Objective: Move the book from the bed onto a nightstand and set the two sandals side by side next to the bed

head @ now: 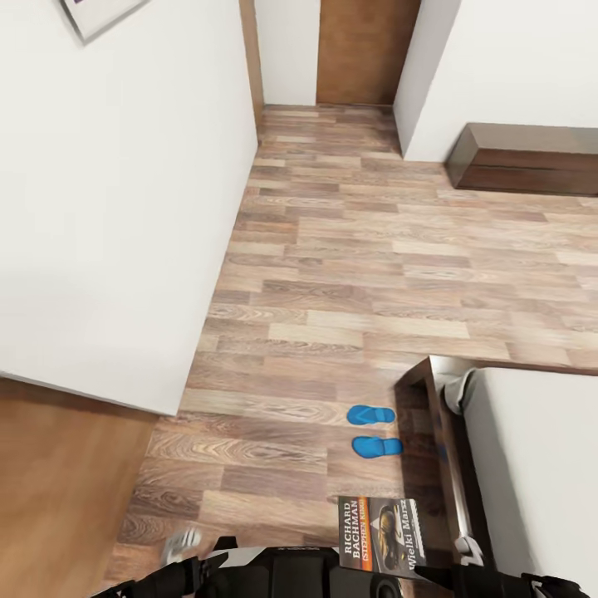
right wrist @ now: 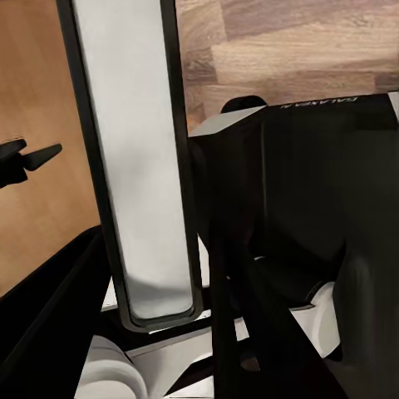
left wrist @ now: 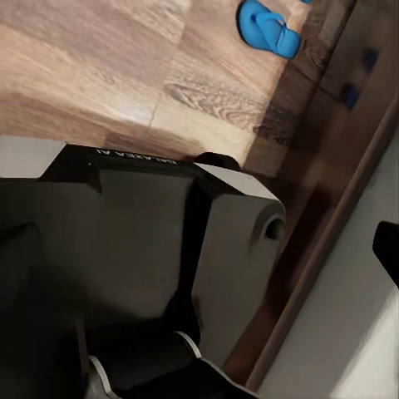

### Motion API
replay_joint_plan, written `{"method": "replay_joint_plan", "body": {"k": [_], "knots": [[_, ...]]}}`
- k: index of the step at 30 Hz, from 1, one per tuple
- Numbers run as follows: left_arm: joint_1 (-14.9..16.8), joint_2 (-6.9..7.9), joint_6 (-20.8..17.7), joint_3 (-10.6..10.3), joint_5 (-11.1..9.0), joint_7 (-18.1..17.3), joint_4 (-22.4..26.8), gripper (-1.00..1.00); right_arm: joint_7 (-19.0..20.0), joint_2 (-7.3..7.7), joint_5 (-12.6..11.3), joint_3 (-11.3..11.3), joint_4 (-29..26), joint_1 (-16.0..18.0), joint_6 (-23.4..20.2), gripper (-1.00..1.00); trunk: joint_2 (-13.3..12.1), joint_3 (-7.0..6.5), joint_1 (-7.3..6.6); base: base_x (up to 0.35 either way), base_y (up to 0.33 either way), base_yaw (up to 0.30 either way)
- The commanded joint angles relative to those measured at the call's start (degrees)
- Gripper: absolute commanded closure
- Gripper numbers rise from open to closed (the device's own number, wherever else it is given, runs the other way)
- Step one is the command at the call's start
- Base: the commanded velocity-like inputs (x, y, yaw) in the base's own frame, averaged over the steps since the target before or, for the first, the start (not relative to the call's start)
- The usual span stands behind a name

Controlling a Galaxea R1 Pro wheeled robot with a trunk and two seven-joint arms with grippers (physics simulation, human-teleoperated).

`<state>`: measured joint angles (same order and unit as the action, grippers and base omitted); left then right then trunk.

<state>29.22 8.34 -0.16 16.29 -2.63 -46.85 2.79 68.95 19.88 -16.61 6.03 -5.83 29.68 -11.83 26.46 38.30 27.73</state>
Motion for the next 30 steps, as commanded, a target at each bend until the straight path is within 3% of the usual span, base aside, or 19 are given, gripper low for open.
{"method": "replay_joint_plan", "body": {"k": [1, 26, 29, 30], "knots": [[0.04, 0.01, -0.02, -0.12, -0.27, -0.18, -0.07, -1.00, 0.14, 0.04, -0.62, 0.48, -0.06, 0.00, -0.56, 1.00, 0.07, 0.06, 0.03, 0.000, 0.000, 0.293], [0.04, -0.01, 0.02, -0.17, -0.19, 0.03, -0.04, -1.00, 0.14, 0.07, -0.62, 0.48, -0.06, -0.01, -0.56, 1.00, 0.07, 0.06, 0.03, 0.000, 0.000, 0.293], [0.04, -0.79, 0.20, -0.25, 0.02, 2.67, 0.02, -1.00, 0.14, 0.08, -0.62, 0.48, -0.06, -0.03, -0.56, 1.00, 0.07, 0.06, 0.03, 0.000, 0.000, 0.293], [0.04, -1.62, 0.67, -0.30, 0.22, 5.44, 0.03, -1.00, 0.14, 0.11, -0.62, 0.48, -0.06, -0.03, -0.56, 1.00, 0.07, 0.06, 0.03, 0.000, 0.000, 0.293]]}}
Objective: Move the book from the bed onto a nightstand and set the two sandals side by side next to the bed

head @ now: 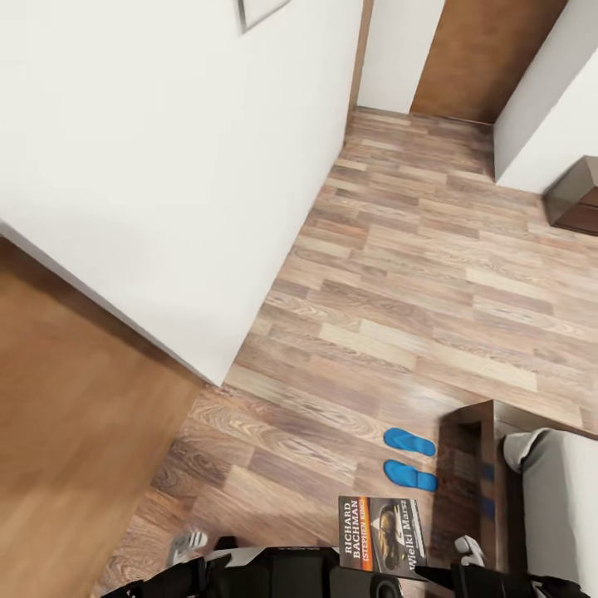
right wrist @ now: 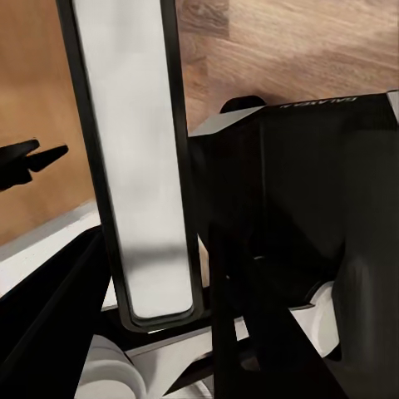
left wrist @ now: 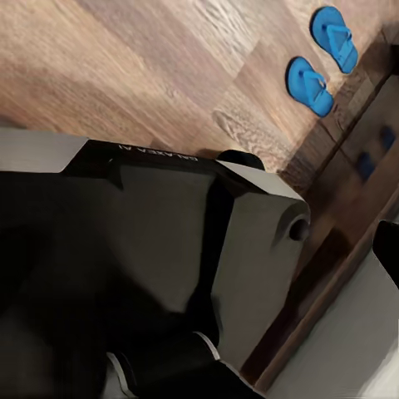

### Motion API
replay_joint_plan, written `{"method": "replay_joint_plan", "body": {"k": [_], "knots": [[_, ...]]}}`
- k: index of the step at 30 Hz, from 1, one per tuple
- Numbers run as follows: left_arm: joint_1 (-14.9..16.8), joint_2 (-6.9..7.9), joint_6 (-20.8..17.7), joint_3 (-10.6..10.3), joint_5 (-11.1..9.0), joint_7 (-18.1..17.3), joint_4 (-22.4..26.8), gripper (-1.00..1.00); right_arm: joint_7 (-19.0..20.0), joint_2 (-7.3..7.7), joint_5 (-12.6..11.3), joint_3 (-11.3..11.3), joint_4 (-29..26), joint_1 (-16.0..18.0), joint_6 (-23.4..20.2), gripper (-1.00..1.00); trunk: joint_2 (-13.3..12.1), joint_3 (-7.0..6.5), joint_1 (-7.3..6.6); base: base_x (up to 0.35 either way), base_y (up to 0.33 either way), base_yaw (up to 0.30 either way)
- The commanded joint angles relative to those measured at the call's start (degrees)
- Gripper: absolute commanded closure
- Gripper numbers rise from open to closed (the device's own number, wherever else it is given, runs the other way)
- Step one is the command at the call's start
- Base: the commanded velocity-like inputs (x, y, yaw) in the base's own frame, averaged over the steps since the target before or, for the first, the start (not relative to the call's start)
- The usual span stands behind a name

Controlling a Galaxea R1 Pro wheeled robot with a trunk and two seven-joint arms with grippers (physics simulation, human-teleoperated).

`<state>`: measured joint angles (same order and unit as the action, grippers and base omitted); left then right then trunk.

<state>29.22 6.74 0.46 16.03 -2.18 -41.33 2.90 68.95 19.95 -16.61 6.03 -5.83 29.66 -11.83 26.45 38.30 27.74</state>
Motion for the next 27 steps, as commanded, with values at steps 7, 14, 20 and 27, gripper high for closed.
{"method": "replay_joint_plan", "body": {"k": [7, 14, 20, 27], "knots": [[0.05, -5.58, 6.32, -0.12, 3.63, 18.65, -1.28, -1.00, 0.14, 0.36, -0.63, 0.37, -0.06, 0.00, -0.56, 1.00, 0.07, 0.06, 0.02, 0.000, 0.000, 0.293], [0.05, -6.75, 10.23, -0.02, 4.84, 21.39, -1.67, -1.00, 0.14, 0.52, -0.66, 0.30, -0.06, -0.01, -0.56, 1.00, 0.07, 0.06, 0.02, 0.000, 0.000, 0.293], [0.05, -6.74, 10.45, -0.03, 4.90, 21.55, -1.68, -1.00, 0.14, 0.53, -0.66, 0.24, -0.06, 0.04, -0.56, 1.00, 0.07, 0.06, 0.02, 0.000, 0.000, 0.194], [0.05, -6.74, 10.46, -0.03, 4.91, 21.63, -1.75, -1.00, 0.14, 0.55, -0.76, 0.14, 0.02, 0.02, -0.56, 1.00, 0.07, 0.06, 0.02, 0.000, 0.000, 0.021]]}}
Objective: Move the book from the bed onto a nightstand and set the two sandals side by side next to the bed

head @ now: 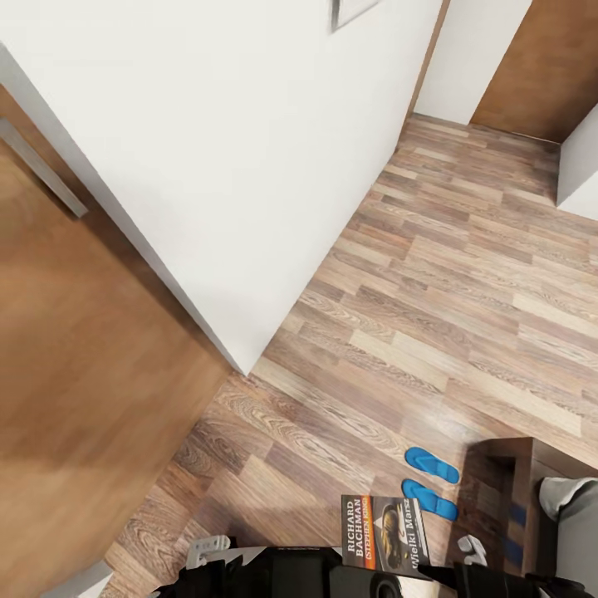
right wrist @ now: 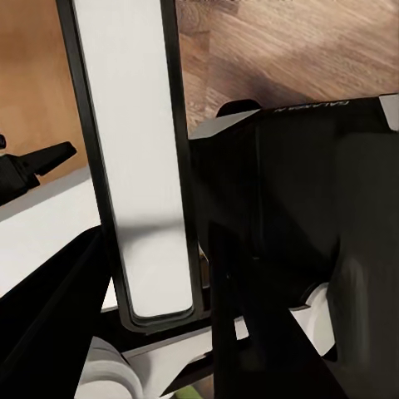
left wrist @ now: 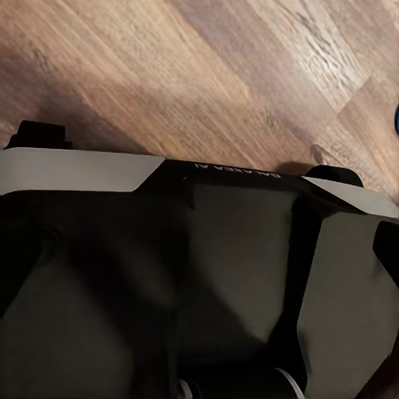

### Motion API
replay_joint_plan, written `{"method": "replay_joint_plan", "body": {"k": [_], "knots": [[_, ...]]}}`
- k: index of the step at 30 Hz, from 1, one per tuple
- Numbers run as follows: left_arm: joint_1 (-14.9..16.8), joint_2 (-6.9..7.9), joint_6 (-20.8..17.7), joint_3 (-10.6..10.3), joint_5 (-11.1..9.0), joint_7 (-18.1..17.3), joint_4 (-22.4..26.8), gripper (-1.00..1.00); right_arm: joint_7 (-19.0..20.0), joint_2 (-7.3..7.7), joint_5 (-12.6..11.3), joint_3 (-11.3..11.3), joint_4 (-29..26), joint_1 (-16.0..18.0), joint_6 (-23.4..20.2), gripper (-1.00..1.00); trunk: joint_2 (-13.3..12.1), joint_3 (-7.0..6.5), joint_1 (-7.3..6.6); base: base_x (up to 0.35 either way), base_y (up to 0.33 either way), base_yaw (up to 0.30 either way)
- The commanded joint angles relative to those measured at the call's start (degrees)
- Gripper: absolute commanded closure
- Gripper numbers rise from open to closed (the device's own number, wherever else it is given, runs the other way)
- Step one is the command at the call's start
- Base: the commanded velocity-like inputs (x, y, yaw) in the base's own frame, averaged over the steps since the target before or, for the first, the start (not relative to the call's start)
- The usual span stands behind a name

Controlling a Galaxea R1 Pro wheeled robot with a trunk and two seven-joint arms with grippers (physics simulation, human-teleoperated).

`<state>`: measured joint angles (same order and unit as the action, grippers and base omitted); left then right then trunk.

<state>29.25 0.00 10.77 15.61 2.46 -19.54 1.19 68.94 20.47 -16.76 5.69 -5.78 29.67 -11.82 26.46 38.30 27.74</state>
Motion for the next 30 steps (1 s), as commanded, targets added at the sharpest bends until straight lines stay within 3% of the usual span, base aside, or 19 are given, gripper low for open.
{"method": "replay_joint_plan", "body": {"k": [1, 30], "knots": [[0.02, 0.00, 0.15, 0.38, 0.26, -0.16, -0.04, -1.00, 0.14, 0.05, -0.63, 0.48, -0.03, 0.02, -0.57, 1.00, 0.07, 0.05, 0.02, 0.000, 0.000, 0.003], [0.02, -0.09, 0.13, 0.38, 0.17, -0.15, -0.05, -1.00, 0.14, 0.10, -0.90, 0.46, 0.06, 0.03, -0.57, 1.00, 0.07, -2.39, 0.02, 0.000, 0.000, 0.000]]}}
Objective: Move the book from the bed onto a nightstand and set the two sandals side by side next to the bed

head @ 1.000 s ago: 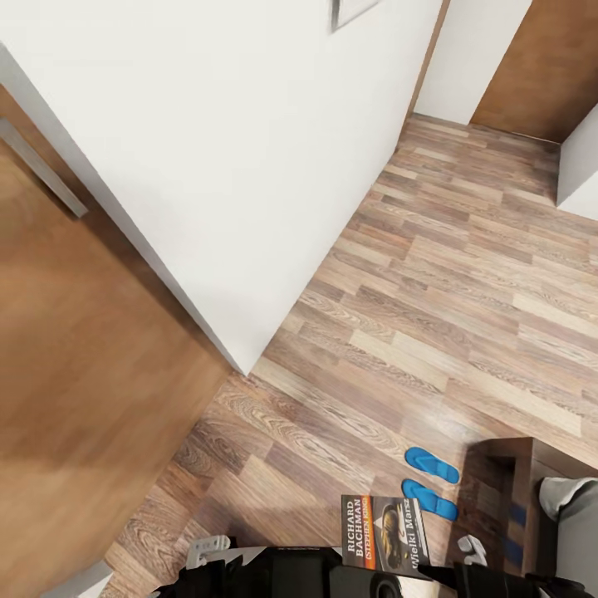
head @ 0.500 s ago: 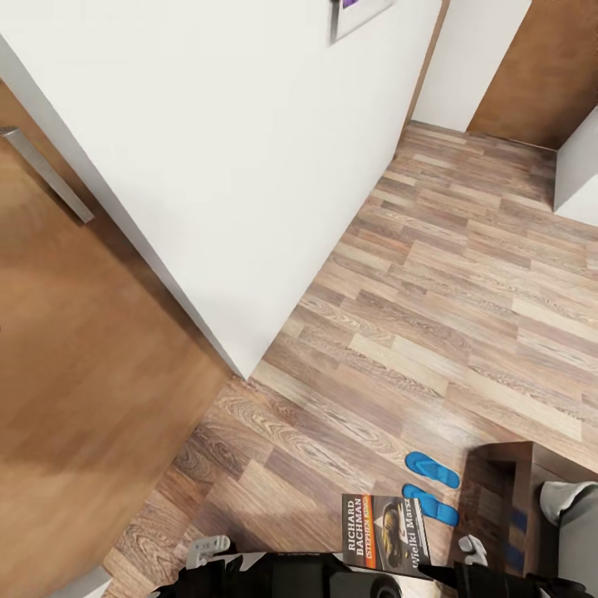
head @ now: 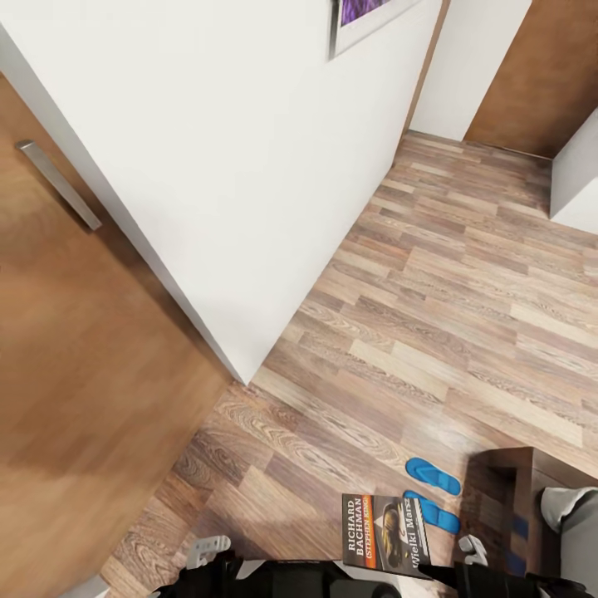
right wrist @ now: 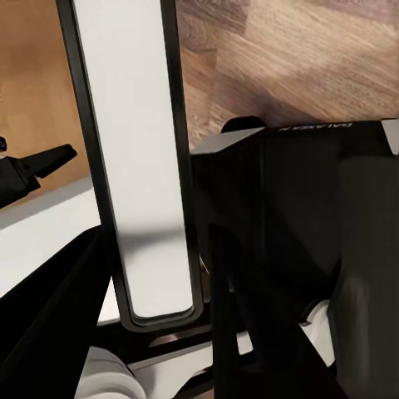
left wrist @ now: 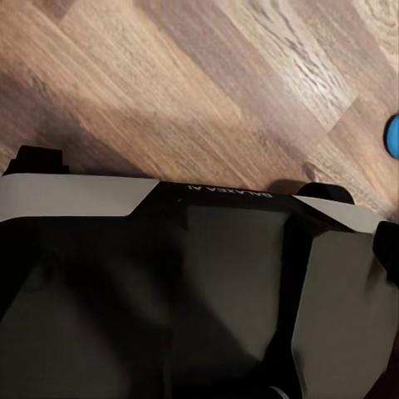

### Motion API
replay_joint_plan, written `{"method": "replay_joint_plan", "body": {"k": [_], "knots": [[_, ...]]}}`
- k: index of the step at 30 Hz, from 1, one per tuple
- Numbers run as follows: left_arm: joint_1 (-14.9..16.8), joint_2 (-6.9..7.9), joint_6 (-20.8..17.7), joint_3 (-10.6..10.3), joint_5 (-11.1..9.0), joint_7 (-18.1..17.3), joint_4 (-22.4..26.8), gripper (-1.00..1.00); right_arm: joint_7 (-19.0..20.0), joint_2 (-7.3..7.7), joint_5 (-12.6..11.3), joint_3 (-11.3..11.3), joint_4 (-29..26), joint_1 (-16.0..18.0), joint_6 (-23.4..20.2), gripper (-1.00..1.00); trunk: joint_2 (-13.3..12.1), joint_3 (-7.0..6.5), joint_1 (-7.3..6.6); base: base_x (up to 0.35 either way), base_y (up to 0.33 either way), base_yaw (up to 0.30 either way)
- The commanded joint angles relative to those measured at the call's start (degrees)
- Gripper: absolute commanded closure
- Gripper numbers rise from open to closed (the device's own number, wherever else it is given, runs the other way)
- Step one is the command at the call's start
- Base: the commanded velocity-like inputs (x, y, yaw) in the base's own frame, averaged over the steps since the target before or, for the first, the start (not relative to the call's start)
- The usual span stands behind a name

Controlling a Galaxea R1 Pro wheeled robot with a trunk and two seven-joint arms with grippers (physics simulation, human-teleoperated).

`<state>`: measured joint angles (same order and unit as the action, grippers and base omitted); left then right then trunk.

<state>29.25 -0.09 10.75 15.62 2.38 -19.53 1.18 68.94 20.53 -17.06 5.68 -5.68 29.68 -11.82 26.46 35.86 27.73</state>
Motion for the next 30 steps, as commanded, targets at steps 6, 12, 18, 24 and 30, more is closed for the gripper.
{"method": "replay_joint_plan", "body": {"k": [6, 12, 18, 24, 30], "knots": [[0.02, 0.00, 0.15, 0.38, 0.25, -0.16, -0.04, -1.00, 0.14, 0.03, -0.60, 0.47, -0.03, 0.00, -0.55, 1.00, 0.07, -0.50, 0.03, 0.000, 0.000, 0.000], [0.02, 0.00, 0.15, 0.38, 0.25, -0.16, -0.04, -1.00, 0.14, 0.03, -0.60, 0.47, -0.03, 0.01, -0.57, 1.00, 0.07, -1.06, 0.03, 0.000, 0.000, 0.000], [0.02, 0.00, 0.15, 0.34, 0.25, -0.16, -0.04, -1.00, 0.14, 0.03, -0.60, 0.47, -0.03, 0.01, -0.54, 1.00, 0.07, -1.62, 0.03, 0.000, 0.000, 0.000], [0.02, 0.00, 0.15, 0.34, 0.25, -0.16, -0.04, -1.00, 0.14, 0.03, -0.60, 0.47, -0.03, 0.02, -0.56, 1.00, 0.07, -2.18, 0.03, 0.000, 0.000, 0.000], [0.02, -0.02, 0.15, 0.34, 0.25, -0.16, -0.04, -1.00, 0.14, 0.03, -0.60, 0.47, -0.04, 0.01, -0.51, 1.00, 0.07, -2.73, 0.03, 0.000, 0.000, 0.000]]}}
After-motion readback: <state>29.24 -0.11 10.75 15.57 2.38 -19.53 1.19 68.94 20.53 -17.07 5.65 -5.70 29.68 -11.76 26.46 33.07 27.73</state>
